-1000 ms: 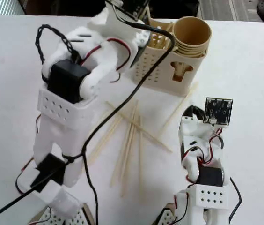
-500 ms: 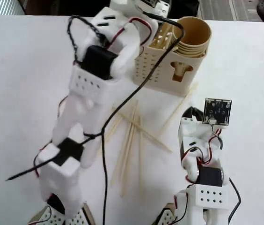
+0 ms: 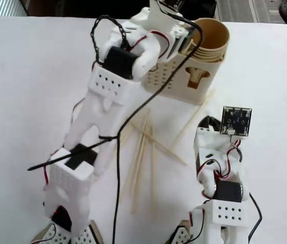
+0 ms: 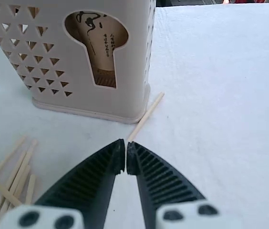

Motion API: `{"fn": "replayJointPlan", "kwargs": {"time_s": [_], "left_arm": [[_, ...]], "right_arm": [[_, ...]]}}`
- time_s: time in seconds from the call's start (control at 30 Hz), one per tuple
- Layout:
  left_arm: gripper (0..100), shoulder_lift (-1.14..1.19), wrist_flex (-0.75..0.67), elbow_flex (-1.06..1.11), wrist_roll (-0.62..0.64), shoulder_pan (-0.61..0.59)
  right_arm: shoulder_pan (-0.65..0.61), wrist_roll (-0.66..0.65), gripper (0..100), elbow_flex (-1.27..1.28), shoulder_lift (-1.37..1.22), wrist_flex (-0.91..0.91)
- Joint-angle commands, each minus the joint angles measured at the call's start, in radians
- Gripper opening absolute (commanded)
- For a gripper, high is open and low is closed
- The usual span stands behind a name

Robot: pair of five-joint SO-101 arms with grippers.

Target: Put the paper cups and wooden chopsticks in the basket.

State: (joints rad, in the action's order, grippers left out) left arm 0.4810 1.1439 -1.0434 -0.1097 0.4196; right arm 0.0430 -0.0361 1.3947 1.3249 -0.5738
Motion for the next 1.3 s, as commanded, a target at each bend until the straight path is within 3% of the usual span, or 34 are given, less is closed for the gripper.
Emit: {"fn": "replayJointPlan", "kwargs": {"time_s": [0.0, 0.3, 0.47, 0.6, 0.93, 1.27], "left_arm": [[23, -0.166, 0.167, -0.041, -0.074, -0.058], [23, -0.186, 0.620, -0.037, -0.258, -0.189], [23, -0.205, 0.644, 0.055, -0.267, -0.262], [23, -0.280, 0.644, 0.253, -0.321, -0.255], [23, -0.456, 0.559, 0.796, -0.333, -0.219], [23, -0.455, 0.143, 1.329, -0.331, -0.203]], "right_arm": [[0.005, -0.014, 2.5, -0.011, 0.016, 0.019], [0.004, -0.014, 2.5, -0.011, 0.016, 0.019], [0.004, -0.014, 2.5, -0.009, 0.015, 0.019], [0.004, -0.014, 2.5, -0.009, 0.012, 0.019], [0.004, -0.014, 2.5, -0.009, 0.010, 0.019], [0.004, -0.014, 2.5, -0.009, 0.015, 0.019]]}}
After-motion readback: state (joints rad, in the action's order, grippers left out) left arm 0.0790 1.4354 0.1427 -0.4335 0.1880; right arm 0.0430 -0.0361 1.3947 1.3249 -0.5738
